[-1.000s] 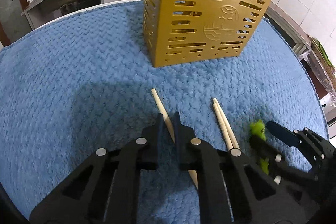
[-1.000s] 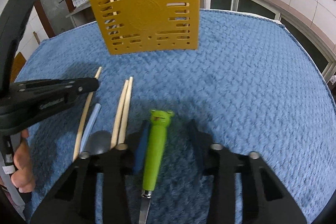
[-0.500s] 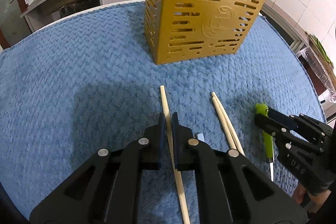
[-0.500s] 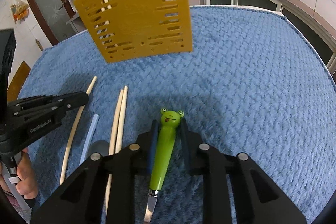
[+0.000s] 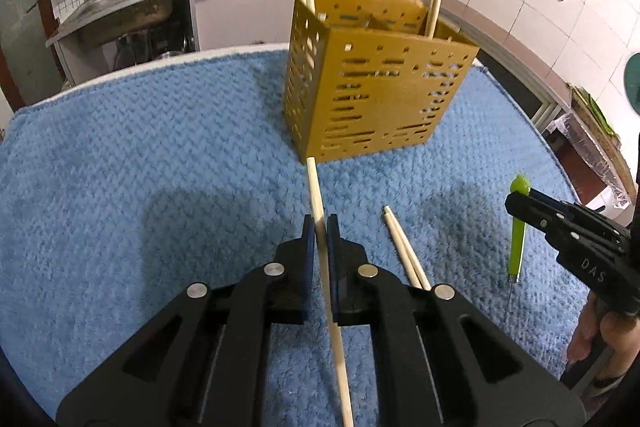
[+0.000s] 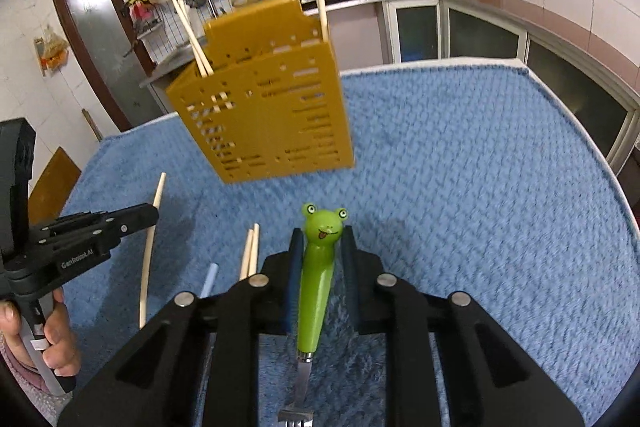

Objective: Organize utensils
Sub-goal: 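Insert the frog fork with the right tool while the left tool inserts its chopstick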

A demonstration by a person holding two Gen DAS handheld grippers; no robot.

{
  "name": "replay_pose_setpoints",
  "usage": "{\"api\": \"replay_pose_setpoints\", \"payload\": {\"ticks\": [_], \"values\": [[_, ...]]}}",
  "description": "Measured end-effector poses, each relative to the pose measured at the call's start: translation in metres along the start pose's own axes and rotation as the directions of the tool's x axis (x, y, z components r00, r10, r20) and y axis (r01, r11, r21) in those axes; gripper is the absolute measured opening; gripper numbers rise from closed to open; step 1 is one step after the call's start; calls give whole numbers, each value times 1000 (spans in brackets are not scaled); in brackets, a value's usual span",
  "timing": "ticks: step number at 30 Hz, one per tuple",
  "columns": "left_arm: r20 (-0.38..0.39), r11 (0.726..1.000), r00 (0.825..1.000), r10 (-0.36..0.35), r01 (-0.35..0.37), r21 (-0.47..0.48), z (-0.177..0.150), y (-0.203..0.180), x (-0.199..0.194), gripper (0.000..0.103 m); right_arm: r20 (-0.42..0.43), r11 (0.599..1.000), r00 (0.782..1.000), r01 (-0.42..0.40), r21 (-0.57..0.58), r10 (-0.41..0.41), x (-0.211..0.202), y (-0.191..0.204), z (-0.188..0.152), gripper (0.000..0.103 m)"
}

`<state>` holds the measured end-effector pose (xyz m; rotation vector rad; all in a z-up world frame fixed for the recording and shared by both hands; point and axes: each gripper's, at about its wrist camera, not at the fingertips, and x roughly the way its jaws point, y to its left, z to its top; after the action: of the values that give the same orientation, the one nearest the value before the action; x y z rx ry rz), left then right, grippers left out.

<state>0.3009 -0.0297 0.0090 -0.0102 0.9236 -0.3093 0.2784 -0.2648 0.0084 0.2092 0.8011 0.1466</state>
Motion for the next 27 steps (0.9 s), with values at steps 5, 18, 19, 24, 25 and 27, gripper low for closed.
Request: {"api": "replay_pose_setpoints", "payload": {"ticks": [5, 18, 19, 24, 25, 27], "values": [[53, 1000, 998, -18, 18, 0, 5, -1, -25, 4, 43, 1000, 999, -11, 0, 11, -15, -1, 6, 19], [188, 999, 982, -7, -2, 48, 6, -16, -74, 4, 133, 999, 991, -3, -34, 8, -39, 8, 12, 18], [190, 999, 982, -9, 0, 47, 6, -16, -75, 4, 136, 999, 991, -4, -33, 8, -40, 7, 12, 18], [210, 999, 978, -4, -7, 48, 7, -13, -80, 4, 152, 999, 988, -1, -39, 7, -44, 9, 13, 18], [212, 999, 977, -3, -7, 46, 7, -13, -81, 4, 154, 999, 988, 0, -39, 7, -44, 9, 13, 18], [213, 999, 977, -4, -5, 45, 6, -12, -81, 4, 159, 999, 987, 1, -41, 6, -46, 10, 13, 18]]}}
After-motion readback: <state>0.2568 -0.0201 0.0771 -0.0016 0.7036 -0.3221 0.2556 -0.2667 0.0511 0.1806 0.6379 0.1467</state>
